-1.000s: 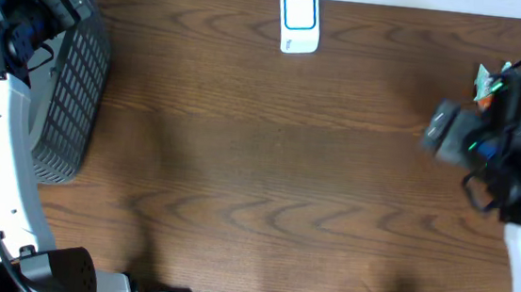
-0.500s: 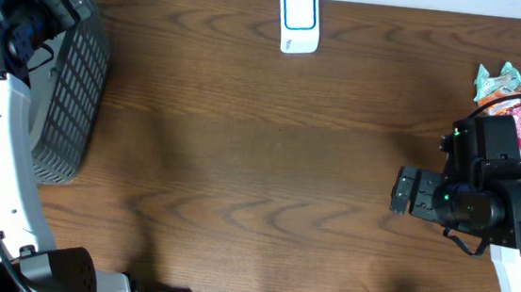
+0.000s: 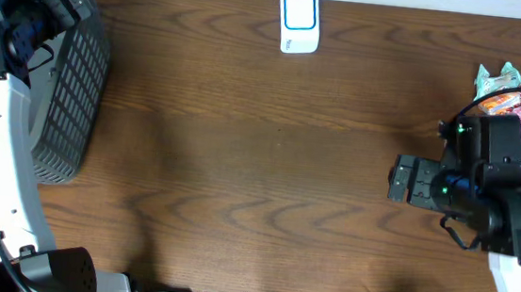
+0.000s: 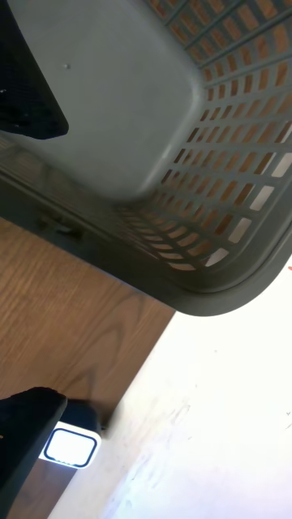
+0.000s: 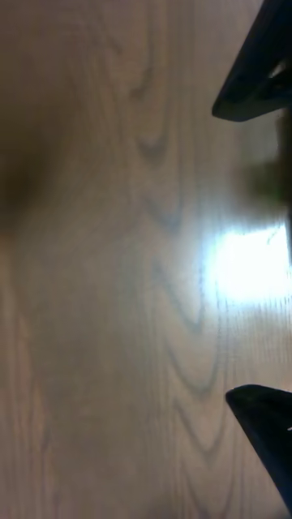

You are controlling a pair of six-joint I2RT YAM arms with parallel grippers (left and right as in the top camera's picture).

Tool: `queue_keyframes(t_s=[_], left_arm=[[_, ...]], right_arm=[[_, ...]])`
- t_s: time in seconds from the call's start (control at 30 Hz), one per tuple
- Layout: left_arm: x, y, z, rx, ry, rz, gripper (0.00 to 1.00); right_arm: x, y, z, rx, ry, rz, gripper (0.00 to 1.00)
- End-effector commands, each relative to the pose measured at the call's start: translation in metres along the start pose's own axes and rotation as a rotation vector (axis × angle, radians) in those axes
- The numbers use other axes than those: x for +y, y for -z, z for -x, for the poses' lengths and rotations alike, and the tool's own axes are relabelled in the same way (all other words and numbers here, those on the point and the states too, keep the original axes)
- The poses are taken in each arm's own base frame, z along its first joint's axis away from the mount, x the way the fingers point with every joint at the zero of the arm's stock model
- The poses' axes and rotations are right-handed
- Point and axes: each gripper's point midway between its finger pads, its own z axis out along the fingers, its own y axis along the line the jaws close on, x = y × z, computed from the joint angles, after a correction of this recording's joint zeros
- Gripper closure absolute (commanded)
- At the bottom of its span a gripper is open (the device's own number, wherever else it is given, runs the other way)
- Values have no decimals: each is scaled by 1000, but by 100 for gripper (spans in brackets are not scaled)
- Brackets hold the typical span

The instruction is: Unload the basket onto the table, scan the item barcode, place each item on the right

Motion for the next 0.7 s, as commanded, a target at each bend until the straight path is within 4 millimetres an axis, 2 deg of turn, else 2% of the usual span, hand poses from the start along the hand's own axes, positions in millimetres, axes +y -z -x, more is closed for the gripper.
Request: queue_keyframes(t_s=[0.0,0.17,0.4,0.67], left_arm=[[-2,6,4,-15,7,-5,2],[-2,6,4,-15,7,-5,2],[-2,6,4,-15,7,-5,2],[-2,6,4,-15,7,-5,2]], right_arm=[[1,-4,-3,-81,86,25,1],[2,-23,-3,-286,90,80,1],[14,-37,-1,-596,255,169,1],[12,-56,-7,-822,252,201,1]])
